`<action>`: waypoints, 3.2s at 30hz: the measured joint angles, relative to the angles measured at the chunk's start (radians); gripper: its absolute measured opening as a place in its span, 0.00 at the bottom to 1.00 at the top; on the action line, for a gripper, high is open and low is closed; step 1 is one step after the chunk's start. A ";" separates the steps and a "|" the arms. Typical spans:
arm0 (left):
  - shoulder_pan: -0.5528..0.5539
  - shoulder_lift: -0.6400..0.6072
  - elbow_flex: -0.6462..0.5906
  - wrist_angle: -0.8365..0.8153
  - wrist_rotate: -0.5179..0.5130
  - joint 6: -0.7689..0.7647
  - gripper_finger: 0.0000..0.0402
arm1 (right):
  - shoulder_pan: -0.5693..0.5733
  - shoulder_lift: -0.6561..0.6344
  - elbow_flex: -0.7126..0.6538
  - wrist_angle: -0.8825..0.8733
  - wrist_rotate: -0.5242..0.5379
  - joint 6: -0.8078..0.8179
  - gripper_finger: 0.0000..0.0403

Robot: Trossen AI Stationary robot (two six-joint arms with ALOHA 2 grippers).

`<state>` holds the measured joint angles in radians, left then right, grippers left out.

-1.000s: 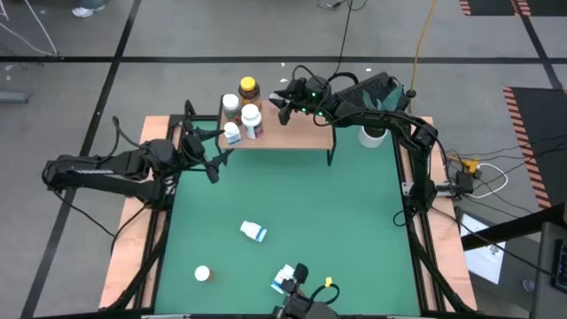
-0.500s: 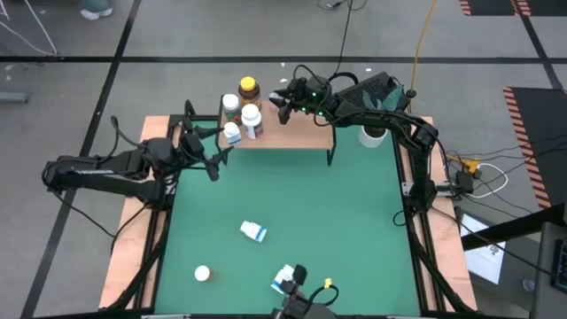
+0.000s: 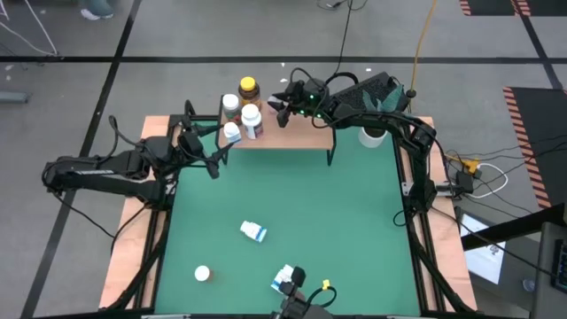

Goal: Pick and place medicine bottles onto shelf by color
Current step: Put the transparent medicine bottle on the shelf, then put the top white blue medicine bottle on the shelf

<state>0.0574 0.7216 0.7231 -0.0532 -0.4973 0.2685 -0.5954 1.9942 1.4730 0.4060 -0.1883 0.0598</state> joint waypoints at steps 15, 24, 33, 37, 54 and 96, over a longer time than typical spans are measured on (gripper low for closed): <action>0.000 0.000 0.000 -0.007 -0.001 0.002 0.70 | 0.002 -0.042 0.000 -0.063 -0.051 0.000 0.66; 0.000 0.000 0.000 -0.036 -0.005 -0.017 0.70 | 0.073 -0.225 0.000 -0.426 -0.078 -0.152 0.66; 0.000 0.000 0.000 -0.066 -0.005 -0.038 0.70 | 0.300 -0.421 -0.155 -0.539 0.174 -0.212 0.66; -0.001 0.000 0.000 -0.072 -0.005 -0.040 0.70 | 0.402 -0.506 -0.366 -0.312 0.317 -0.195 0.66; -0.003 0.000 0.000 -0.066 0.001 -0.082 0.70 | 0.624 -0.618 -0.806 0.146 0.237 -0.107 0.66; -0.592 0.372 0.000 0.201 -0.072 -0.542 0.70 | 0.843 0.222 -0.135 -0.002 0.374 0.104 0.96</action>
<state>-0.5348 1.0935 0.7227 0.1481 -0.5691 -0.2735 0.2478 2.2166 1.3384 0.4042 0.1859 0.1639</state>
